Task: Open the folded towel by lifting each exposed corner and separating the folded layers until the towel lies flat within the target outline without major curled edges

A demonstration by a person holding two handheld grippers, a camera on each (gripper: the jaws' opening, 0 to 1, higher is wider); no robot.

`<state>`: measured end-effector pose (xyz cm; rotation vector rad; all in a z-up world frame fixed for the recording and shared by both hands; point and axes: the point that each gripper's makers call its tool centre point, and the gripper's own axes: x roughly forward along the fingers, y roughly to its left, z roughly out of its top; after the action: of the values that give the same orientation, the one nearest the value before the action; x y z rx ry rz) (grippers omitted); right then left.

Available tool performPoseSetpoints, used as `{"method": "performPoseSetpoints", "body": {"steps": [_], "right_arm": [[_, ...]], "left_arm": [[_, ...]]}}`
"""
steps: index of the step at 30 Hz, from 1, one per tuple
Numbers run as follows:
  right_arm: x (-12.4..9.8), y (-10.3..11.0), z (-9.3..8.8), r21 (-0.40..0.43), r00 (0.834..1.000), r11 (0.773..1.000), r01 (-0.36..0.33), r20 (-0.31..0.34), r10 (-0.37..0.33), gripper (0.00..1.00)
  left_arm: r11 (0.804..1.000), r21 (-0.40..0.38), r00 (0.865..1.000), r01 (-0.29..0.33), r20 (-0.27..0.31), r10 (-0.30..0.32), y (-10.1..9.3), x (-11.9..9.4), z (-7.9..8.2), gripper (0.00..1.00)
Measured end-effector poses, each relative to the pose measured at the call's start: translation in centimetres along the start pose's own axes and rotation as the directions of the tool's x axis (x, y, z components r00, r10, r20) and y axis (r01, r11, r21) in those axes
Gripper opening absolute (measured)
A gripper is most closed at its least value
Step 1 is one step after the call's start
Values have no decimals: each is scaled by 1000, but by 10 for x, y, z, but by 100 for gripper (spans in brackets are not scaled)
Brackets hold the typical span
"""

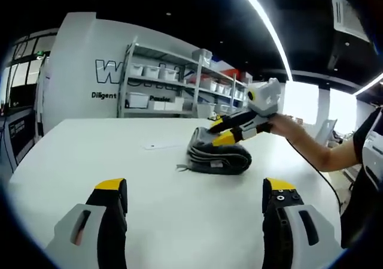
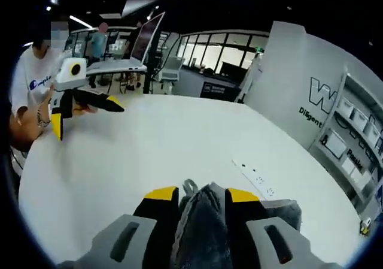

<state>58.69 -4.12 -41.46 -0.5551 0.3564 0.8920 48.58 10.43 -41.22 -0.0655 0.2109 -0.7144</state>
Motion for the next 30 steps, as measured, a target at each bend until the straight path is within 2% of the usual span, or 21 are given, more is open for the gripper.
{"method": "performPoseSetpoints", "body": {"steps": [3, 6, 12, 15, 21, 30], "right_arm": [[7, 0, -8, -18, 998, 1000, 2, -60, -3, 21], [13, -6, -13, -53, 995, 998, 27, -94, -32, 18], [21, -12, -15, -54, 994, 998, 38, -101, -44, 17], [26, -9, -22, -60, 993, 998, 20, -119, -27, 7], [29, -4, -31, -59, 991, 998, -7, -135, -1, 3], [21, -6, -24, -76, 994, 997, 17, -103, -25, 1]], "left_arm": [[1000, 0, 1000, -2, 2, 2, 0, -1, 1, 92], [1000, 6, 1000, 3, 3, -3, -1, -2, 1, 92], [1000, 7, 1000, 2, 6, -3, -2, -2, 2, 92], [1000, 6, 1000, -12, -1, 12, 2, -2, 0, 91], [1000, 0, 1000, -11, -7, 11, 3, -2, -2, 91], [1000, -6, 1000, -16, -5, 15, 5, -2, -1, 90]]}}
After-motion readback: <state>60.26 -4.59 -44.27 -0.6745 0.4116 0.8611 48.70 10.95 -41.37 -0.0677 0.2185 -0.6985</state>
